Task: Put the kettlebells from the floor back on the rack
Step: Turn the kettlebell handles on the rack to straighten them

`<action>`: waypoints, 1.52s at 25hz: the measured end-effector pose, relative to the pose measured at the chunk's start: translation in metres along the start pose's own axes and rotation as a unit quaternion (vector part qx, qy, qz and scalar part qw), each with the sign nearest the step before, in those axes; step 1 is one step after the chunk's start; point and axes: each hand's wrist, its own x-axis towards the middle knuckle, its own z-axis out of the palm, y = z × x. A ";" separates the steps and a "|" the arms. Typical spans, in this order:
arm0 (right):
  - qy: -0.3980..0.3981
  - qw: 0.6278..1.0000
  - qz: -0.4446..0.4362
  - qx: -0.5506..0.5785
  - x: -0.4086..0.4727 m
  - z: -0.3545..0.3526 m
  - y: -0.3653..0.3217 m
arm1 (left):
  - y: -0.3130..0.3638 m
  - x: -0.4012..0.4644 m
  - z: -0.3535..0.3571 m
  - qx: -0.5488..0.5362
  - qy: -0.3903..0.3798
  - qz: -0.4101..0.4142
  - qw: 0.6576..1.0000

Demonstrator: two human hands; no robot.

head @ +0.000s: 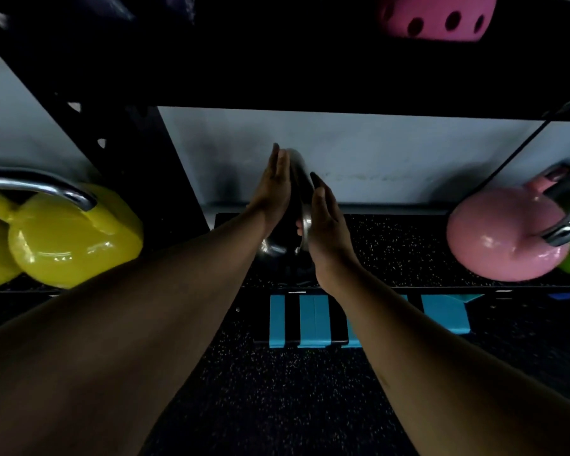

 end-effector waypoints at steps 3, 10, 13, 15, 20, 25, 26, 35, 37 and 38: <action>-0.009 1.000 0.011 0.021 -0.005 0.015 -0.006 | 0.003 0.009 -0.010 0.008 -0.019 -0.013 1.000; 0.006 1.000 0.013 0.008 0.000 0.021 0.001 | -0.004 0.016 -0.016 0.025 -0.045 0.015 0.999; -0.008 1.000 0.016 0.020 0.002 0.023 -0.002 | -0.002 0.018 -0.016 0.020 -0.043 0.010 0.999; 0.000 1.000 0.006 -0.004 0.002 0.021 0.004 | -0.002 0.015 -0.015 0.024 -0.044 0.014 0.999; 0.010 0.999 -0.013 -0.027 0.003 0.020 0.014 | -0.004 0.014 -0.016 0.034 -0.040 0.005 0.999; 0.003 0.999 -0.026 -0.042 0.003 0.019 0.014 | -0.007 0.015 -0.016 0.047 -0.040 0.009 0.998; -0.001 0.999 -0.027 -0.039 0.003 0.018 0.014 | -0.008 0.016 -0.016 0.045 -0.041 0.008 0.998; -0.003 0.999 -0.035 -0.042 0.002 0.017 0.012 | -0.008 0.017 -0.016 0.054 -0.031 0.007 0.998; -0.009 0.998 -0.041 -0.049 0.001 0.017 0.011 | -0.008 0.017 -0.016 0.053 -0.032 0.007 0.998; -0.010 0.998 -0.040 -0.054 0.001 0.017 0.010 | -0.007 0.016 -0.017 0.058 -0.032 0.006 0.998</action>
